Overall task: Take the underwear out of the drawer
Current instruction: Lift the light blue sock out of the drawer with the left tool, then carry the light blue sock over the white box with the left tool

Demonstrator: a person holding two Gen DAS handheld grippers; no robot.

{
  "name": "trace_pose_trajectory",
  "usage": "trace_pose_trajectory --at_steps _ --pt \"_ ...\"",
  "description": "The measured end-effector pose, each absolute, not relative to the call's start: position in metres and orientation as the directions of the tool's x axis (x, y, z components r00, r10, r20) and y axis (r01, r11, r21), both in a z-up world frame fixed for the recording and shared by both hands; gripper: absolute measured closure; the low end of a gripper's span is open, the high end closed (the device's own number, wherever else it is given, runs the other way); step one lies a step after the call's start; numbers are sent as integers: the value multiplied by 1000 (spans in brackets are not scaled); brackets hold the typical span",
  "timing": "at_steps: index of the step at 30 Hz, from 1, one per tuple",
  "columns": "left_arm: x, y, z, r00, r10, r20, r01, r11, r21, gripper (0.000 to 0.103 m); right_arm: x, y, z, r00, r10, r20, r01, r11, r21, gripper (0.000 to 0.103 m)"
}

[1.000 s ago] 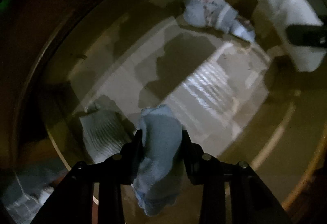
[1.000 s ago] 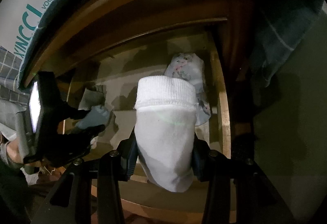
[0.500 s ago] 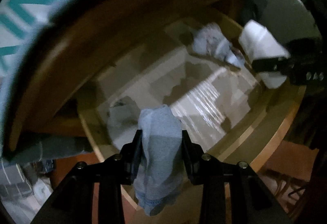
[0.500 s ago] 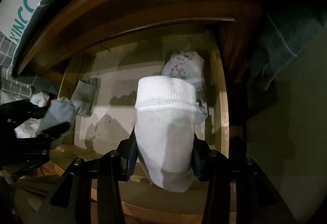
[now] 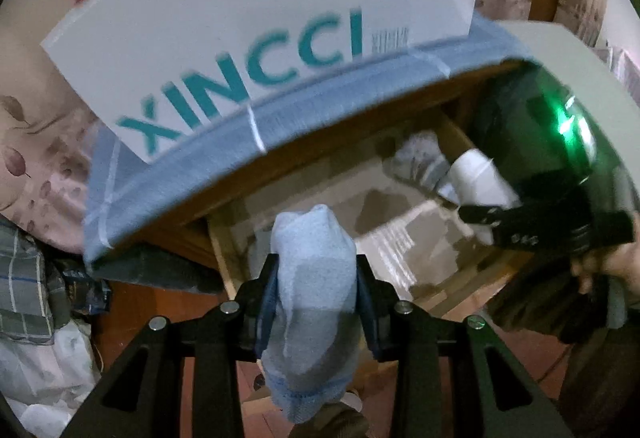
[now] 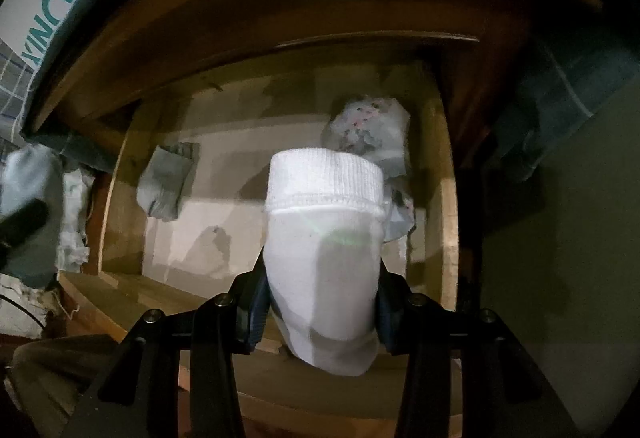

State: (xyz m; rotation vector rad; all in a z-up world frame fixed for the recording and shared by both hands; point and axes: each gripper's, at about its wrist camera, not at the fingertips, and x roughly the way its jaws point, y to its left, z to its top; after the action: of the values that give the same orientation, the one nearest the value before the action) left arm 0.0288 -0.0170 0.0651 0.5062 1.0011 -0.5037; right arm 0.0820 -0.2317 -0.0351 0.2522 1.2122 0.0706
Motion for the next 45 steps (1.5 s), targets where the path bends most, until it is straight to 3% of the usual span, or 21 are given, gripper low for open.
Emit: trace_pose_trajectory --at_steps 15,21,27,45 --pt "31 -4 238 630 -292 -719 538 832 133 67 81 -230 -35 355 198 -914 76 968 239 62" --pt "57 -8 281 672 -300 -678 483 871 93 67 81 -230 -35 358 198 -913 76 968 240 62" --pt "101 -28 280 668 -239 -705 432 896 105 67 81 -229 -35 359 200 -912 75 967 242 62" --pt "187 -64 200 604 -133 -786 386 911 143 67 82 -227 -34 364 216 -906 72 963 258 62"
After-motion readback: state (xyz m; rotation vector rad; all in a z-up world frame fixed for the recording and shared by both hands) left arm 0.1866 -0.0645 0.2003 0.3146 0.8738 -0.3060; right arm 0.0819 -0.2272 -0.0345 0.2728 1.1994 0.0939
